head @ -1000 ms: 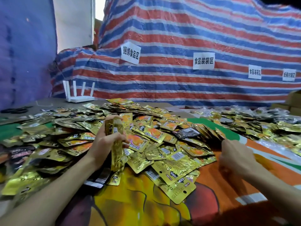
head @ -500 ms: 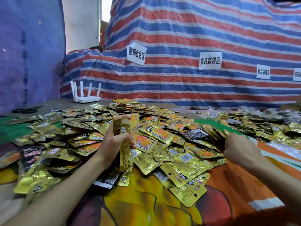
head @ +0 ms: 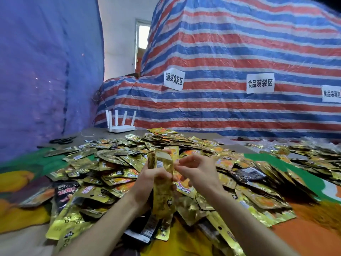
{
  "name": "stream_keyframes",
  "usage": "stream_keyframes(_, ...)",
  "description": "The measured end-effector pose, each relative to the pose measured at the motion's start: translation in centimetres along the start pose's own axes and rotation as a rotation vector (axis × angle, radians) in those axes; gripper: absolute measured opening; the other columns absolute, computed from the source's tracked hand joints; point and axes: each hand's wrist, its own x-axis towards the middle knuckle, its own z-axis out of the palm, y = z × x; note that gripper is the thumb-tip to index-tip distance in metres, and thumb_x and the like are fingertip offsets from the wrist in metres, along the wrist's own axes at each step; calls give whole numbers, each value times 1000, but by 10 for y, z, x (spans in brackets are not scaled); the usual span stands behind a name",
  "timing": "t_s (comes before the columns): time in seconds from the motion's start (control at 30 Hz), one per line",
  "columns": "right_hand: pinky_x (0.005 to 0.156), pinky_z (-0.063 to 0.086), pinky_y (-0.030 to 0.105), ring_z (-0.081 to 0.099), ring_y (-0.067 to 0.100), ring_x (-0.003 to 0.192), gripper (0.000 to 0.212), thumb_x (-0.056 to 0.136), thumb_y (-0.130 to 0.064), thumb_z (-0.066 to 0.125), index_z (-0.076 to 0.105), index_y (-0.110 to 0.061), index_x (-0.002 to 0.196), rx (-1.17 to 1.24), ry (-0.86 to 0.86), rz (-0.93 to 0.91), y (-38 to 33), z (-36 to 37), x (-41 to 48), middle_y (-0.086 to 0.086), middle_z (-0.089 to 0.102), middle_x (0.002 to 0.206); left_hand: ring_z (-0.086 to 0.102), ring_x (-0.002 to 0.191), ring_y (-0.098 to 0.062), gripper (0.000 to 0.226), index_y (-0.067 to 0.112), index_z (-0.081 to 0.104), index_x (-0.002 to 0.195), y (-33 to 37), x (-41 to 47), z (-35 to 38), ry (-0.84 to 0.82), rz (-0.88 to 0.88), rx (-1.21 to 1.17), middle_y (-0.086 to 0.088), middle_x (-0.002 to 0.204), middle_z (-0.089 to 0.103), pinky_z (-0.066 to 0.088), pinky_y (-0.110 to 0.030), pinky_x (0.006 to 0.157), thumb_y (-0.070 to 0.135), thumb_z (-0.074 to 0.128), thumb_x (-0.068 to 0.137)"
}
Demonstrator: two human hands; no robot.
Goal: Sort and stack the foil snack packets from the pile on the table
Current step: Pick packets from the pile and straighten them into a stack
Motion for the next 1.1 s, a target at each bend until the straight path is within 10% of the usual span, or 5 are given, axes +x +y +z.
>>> stream_keyframes(0.4, 50, 49, 17, 72, 9, 64, 11, 81, 0, 81, 74, -8, 83, 99, 108, -143, 22, 1, -7, 0, 77, 76, 63, 63, -29, 60, 0, 59, 117, -3, 5, -5, 80, -98, 133, -28, 90, 67, 55, -39, 56, 0, 64, 57)
stream_keyframes(0.6, 50, 45, 16, 63, 3, 56, 17, 84, -2, 79, 77, -10, 99, 111, 82, -45, 22, -8, -6, 9, 75, 81, 60, 68, -31, 46, 1, 76, 92, 2, 9, -16, -148, -280, -129, -16, 80, 61, 51, -39, 69, 12, 80, 48)
stream_keyframes(0.77, 60, 44, 23, 57, 12, 67, 17, 89, 2, 69, 78, -13, 86, 118, -244, 16, 18, -11, -5, 8, 70, 78, 57, 79, -25, 33, 10, 73, 106, 8, 11, -26, -418, -204, -369, -12, 93, 54, 46, -36, 77, 8, 55, 78)
stream_keyframes(0.97, 86, 48, 41, 59, 26, 75, 13, 64, -3, 47, 56, -11, 59, 890, -279, 164, 11, -20, -1, 11, 56, 71, 48, 69, -23, 37, 8, 69, 99, 8, 10, -21, -348, -196, -430, -12, 86, 47, 44, -35, 66, 2, 57, 64)
stream_keyframes(1.1, 68, 56, 39, 51, 20, 54, 26, 74, 1, 47, 73, 2, 79, 1206, -301, 228, 11, -22, -3, 4, 47, 64, 49, 68, -23, 50, 10, 61, 110, 8, 9, -14, -380, -217, -480, -13, 87, 52, 46, -37, 63, -3, 60, 62)
